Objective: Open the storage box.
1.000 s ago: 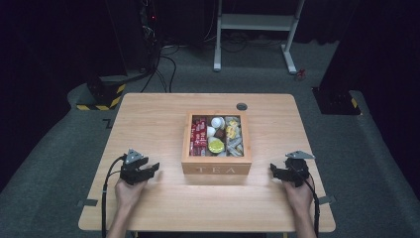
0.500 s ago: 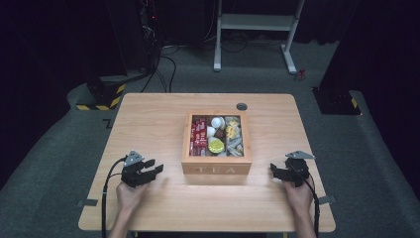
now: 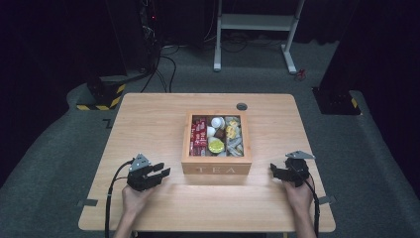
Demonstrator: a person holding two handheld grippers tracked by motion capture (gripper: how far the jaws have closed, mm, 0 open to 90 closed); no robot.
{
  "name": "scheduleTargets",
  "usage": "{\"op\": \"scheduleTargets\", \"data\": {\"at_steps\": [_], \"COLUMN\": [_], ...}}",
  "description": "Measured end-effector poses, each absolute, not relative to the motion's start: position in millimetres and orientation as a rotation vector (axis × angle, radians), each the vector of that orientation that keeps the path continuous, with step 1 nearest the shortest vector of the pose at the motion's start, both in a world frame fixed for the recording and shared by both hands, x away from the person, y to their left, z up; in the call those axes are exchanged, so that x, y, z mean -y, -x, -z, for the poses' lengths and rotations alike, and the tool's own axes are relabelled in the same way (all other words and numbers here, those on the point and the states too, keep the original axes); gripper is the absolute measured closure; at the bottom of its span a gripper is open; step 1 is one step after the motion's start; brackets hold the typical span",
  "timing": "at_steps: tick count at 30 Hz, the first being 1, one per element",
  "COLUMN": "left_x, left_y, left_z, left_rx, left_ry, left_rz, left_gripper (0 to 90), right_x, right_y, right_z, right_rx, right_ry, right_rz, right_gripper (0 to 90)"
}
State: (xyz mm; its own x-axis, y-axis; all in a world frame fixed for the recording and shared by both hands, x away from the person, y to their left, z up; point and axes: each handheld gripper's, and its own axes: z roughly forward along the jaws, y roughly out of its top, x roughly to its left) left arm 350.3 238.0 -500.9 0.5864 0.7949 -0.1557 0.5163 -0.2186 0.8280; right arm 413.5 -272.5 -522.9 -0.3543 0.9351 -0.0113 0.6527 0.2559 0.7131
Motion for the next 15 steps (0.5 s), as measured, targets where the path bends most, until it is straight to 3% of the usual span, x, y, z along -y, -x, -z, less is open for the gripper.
{"op": "scheduleTargets", "data": {"at_steps": [15], "left_x": [-204], "left_y": [-339], "left_z": [499], "left_rx": [-0.93], "left_ry": [-1.921], "left_rz": [-0.33], "left_gripper": [74.7], "right_x": [272], "right_y": [-413], "right_z": [523], "right_rx": [-2.098], "right_ry": [-1.442], "right_rz": [-0.87], "right_gripper": [21.2]}}
